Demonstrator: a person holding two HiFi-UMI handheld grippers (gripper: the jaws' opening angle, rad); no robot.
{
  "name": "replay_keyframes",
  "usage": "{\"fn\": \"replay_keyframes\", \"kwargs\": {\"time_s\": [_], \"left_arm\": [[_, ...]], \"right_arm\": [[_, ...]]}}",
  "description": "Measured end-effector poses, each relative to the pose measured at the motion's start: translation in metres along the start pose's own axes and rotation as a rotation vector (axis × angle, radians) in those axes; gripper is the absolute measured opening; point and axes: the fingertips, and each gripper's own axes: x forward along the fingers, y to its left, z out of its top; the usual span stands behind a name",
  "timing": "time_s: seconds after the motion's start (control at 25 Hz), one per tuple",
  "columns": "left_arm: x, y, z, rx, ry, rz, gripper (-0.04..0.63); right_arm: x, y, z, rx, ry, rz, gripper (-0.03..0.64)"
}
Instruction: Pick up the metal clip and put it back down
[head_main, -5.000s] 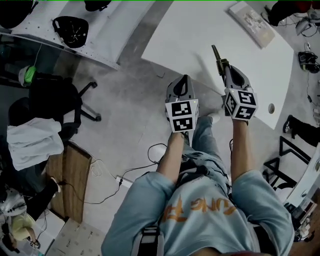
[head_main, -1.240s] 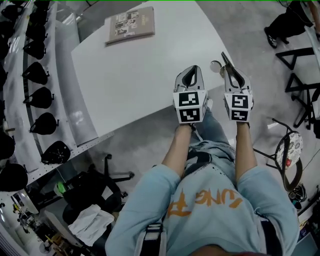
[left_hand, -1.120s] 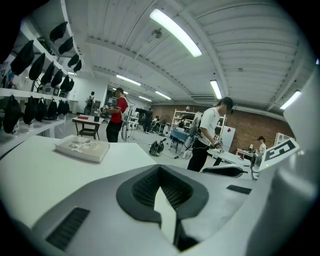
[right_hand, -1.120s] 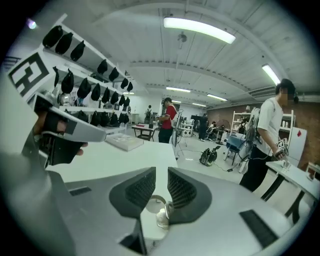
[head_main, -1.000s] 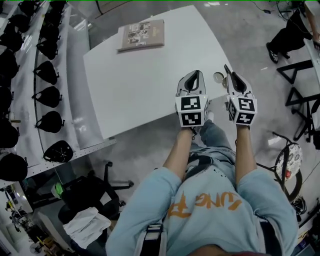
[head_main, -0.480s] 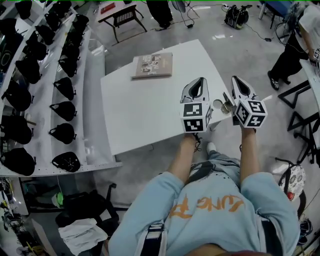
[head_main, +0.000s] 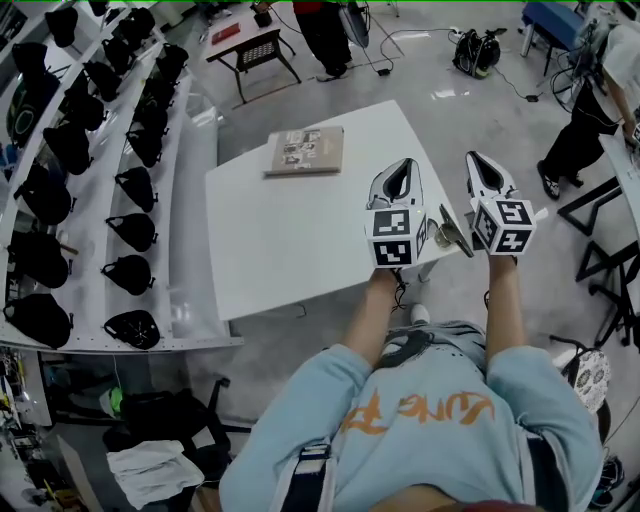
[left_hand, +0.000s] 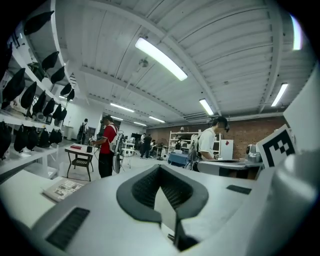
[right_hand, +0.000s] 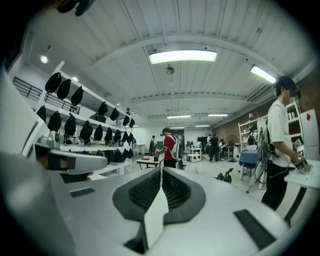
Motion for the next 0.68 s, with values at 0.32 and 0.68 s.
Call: {"fn": "replay_keyframes", "kwargs": {"time_s": [0.32,0.68], "left_arm": [[0.023,-0.008,0.003,0.019,-0.008,0.017,0.009],[0.055,-0.032,-0.012,0.042,0.015,-0.015,0.009]], "right_arm": [[0.013,-0.015,0.009,-0.058,-0.025,0.024,0.035],[0.025,-0.044,0.014,-0.039,-0.064,0.046,0.035]]}}
